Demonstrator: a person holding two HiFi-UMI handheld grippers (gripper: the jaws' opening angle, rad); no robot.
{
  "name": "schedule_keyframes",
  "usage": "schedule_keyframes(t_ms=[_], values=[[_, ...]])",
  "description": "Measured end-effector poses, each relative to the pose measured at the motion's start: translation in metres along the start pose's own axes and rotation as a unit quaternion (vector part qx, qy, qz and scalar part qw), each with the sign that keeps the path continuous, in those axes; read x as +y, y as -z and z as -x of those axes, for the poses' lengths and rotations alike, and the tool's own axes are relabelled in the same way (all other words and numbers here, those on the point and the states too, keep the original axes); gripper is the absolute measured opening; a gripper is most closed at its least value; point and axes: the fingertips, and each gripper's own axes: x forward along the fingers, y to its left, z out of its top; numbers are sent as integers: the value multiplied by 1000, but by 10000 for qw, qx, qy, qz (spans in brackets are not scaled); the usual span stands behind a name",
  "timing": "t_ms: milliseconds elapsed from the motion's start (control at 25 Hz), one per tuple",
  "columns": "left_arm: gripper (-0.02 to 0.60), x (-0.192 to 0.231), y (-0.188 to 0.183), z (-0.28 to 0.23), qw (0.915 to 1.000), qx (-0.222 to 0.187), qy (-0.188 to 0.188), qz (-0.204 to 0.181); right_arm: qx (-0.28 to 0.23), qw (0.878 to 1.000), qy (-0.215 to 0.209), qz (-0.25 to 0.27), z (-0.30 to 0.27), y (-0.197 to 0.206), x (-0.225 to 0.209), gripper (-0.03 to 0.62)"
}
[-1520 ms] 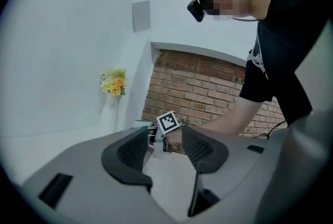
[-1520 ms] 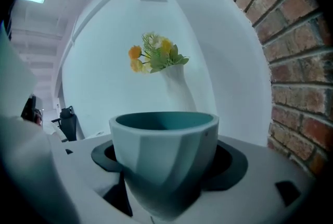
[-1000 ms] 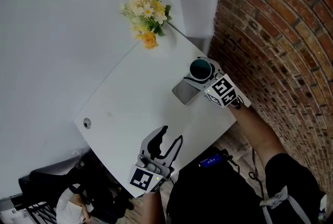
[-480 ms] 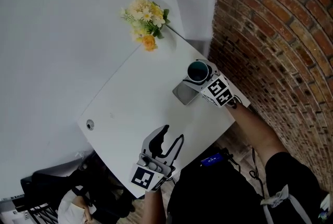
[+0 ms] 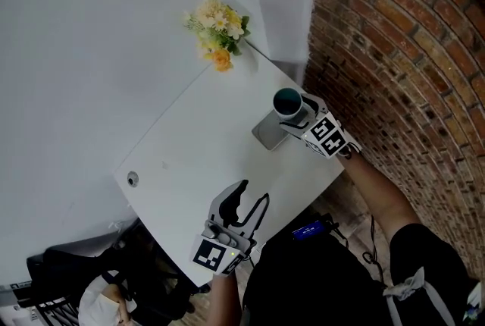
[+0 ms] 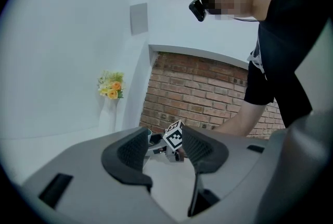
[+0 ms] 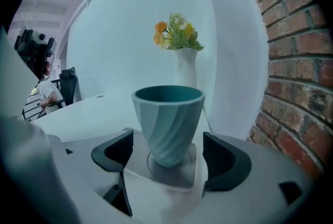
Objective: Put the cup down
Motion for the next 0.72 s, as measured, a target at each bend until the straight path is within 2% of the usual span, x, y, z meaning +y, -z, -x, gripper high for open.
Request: schedule_keyframes(t_ms=[200, 280, 360, 520, 720], values=[[195, -4, 0, 9, 9999, -102, 18, 51, 115, 9985, 99, -533, 38, 34, 12, 413], [195, -5, 3, 13, 9999, -89, 15, 48, -33, 9942, 52, -1070, 60, 43, 21, 413], [195, -6, 7, 18, 10000, -65, 21, 68, -325, 9841, -22, -1747, 83, 47, 30, 413], [196, -10, 11, 24, 9999, -46, 98, 80, -1074, 9462, -178, -3047, 132, 44, 45, 413], [195, -19, 19, 33, 9995, -69, 282, 74, -2054, 8907, -437, -4033, 188, 23, 58, 411]])
